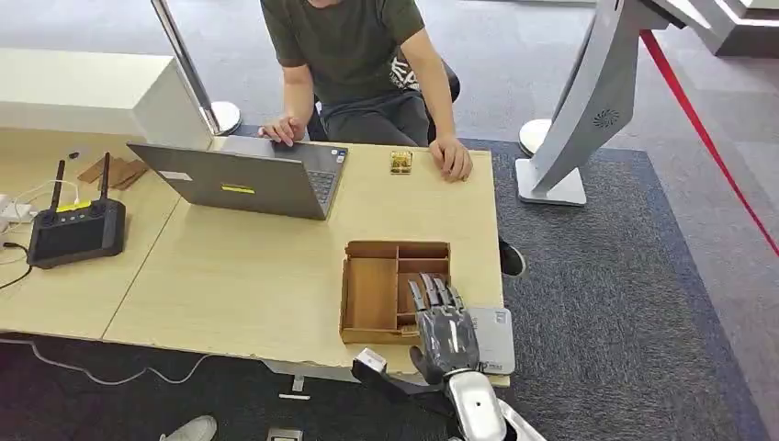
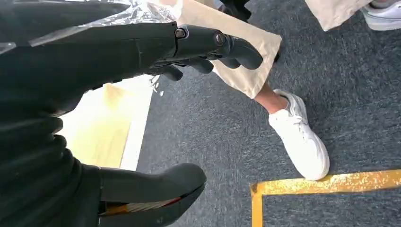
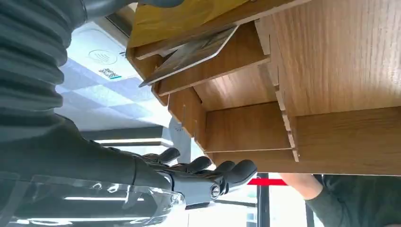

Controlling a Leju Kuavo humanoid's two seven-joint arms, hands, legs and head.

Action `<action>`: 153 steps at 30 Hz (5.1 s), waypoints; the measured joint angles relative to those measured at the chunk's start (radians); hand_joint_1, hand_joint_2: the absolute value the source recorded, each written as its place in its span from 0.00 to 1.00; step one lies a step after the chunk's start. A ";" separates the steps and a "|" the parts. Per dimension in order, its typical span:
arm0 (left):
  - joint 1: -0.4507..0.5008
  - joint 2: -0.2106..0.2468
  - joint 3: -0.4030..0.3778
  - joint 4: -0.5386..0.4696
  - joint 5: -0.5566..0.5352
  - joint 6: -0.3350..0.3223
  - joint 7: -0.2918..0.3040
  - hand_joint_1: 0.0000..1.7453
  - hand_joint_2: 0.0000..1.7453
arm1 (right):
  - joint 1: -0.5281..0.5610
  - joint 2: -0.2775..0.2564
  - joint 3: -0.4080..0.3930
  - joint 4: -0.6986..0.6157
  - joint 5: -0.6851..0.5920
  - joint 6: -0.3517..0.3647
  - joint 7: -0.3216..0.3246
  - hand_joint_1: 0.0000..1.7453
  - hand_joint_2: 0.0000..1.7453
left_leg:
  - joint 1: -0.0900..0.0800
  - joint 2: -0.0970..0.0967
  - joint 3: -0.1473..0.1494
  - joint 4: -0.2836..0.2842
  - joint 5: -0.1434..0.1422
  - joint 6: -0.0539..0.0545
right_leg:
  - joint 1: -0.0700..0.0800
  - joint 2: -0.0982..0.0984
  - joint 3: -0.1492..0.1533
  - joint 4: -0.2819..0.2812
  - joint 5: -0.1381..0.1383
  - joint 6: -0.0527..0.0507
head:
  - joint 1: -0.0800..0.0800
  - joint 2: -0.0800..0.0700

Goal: Pass the card to the sensor for recognition and then transmit it.

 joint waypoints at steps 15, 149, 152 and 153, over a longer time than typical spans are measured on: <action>0.000 0.000 0.000 0.000 -0.014 0.000 0.001 0.00 1.00 | 0.001 0.000 -0.012 0.001 0.006 0.000 0.008 0.00 1.00 | 0.000 0.000 0.000 0.000 0.000 0.000 | 0.000 0.000 0.000 0.000 0.000 0.000 | 0.000 0.000; -0.041 -0.006 -0.028 0.000 -0.238 -0.016 -0.008 0.00 1.00 | -0.377 0.114 0.077 -0.039 -0.228 0.045 0.070 0.00 1.00 | 0.000 0.000 0.000 0.000 0.001 0.000 | 0.000 0.000 0.000 0.001 0.000 0.000 | 0.000 0.000; -0.040 -0.006 -0.028 0.000 -0.238 -0.016 -0.008 0.00 1.00 | -0.378 0.117 0.085 -0.032 -0.228 0.038 0.069 0.00 1.00 | 0.000 0.000 0.000 0.000 0.001 0.000 | 0.000 0.000 0.000 0.001 0.000 0.000 | 0.000 0.000; -0.039 -0.006 -0.028 0.000 -0.238 -0.016 -0.008 0.00 1.00 | -0.378 0.117 0.087 -0.030 -0.227 0.036 0.069 0.00 1.00 | 0.000 0.000 0.000 0.000 0.001 0.000 | 0.000 0.000 0.000 0.001 0.000 0.000 | 0.000 0.000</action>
